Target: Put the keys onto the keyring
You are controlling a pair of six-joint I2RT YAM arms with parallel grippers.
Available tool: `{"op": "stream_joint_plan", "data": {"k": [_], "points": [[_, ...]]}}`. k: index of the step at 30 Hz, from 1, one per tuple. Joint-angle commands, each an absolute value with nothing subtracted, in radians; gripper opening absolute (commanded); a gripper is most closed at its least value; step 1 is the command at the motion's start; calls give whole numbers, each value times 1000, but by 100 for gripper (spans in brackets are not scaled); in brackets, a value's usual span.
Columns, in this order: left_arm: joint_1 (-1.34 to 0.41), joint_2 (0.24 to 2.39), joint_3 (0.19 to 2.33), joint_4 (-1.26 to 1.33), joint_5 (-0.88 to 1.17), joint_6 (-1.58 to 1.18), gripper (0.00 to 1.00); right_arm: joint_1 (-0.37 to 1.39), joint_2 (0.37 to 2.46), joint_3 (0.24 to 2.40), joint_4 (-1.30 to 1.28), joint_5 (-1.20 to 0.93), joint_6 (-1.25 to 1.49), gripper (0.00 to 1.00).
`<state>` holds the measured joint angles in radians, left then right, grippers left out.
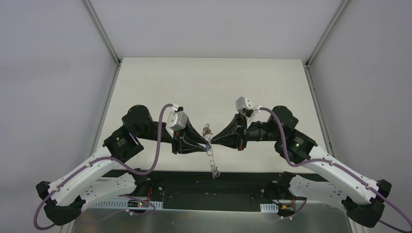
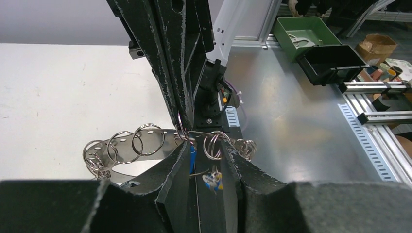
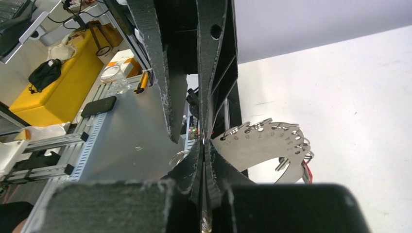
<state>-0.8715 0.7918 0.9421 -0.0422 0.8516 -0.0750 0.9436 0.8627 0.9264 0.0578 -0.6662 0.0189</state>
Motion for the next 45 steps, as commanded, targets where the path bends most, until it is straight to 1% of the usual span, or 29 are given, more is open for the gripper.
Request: {"op": "stream_joint_plan", "data": {"k": [1,12,16,24,41,45], "points": [[-882,774,965,45,832,-124,29,964,831,900,244,-657,-54,0],[-882,730,965,62,740,-137,30,1026,793,828,350,-625,-199,0],[-881,724,966,82,750,-153,30,1047,796,798,453,-597,-216,0],[-881,712,958,98,780,-180,30,1087,795,782,540,-463,-276,0],[-882,706,951,80,727,-148,29,1117,807,796,600,-480,-289,0],[-882,706,950,80,721,-144,27,1125,810,803,599,-490,-288,0]]}}
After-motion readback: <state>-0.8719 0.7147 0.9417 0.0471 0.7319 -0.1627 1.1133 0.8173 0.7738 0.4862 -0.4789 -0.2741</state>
